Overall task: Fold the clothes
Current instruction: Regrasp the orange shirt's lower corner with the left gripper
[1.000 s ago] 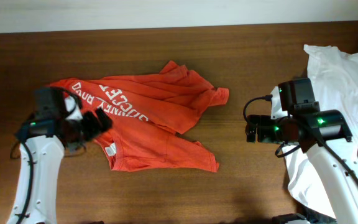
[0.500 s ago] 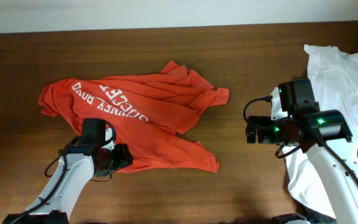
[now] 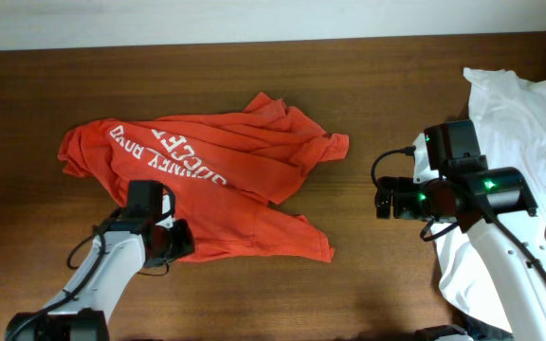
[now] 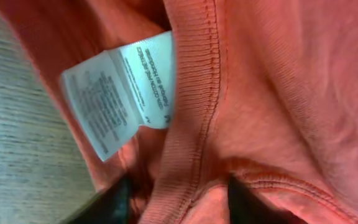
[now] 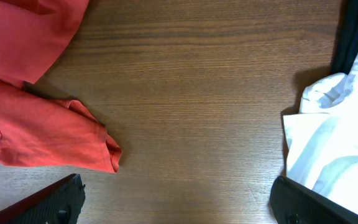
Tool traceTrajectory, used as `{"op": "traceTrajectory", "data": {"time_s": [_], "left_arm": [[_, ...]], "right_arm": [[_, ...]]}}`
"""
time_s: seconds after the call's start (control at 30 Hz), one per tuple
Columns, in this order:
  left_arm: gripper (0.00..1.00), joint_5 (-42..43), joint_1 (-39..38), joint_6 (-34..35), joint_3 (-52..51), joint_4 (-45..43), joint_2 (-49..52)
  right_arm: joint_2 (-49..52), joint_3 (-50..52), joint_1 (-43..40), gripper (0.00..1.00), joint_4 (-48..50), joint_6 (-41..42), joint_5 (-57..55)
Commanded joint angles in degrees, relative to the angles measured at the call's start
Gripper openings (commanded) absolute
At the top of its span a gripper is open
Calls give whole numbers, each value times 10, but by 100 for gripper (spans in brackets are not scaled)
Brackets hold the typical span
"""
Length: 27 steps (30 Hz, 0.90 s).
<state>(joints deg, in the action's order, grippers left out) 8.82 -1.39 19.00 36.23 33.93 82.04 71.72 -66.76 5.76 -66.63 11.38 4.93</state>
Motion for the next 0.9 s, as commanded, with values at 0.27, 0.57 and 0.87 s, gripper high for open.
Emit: {"op": "traceTrajectory", "data": {"time_s": [0.27,0.57,0.87], "left_arm": [[0,-217,102,-28,216,205,-27],[94,-164,158,26,257,240,-23],[80,-23,118,20,180,299,-23]], "right_arm": [[9,-7,-3,99,0,-1,-31],[39,-7,-3,99,-2,-2,-31],[39,-7,-3,98,-1,-2,-31]]}}
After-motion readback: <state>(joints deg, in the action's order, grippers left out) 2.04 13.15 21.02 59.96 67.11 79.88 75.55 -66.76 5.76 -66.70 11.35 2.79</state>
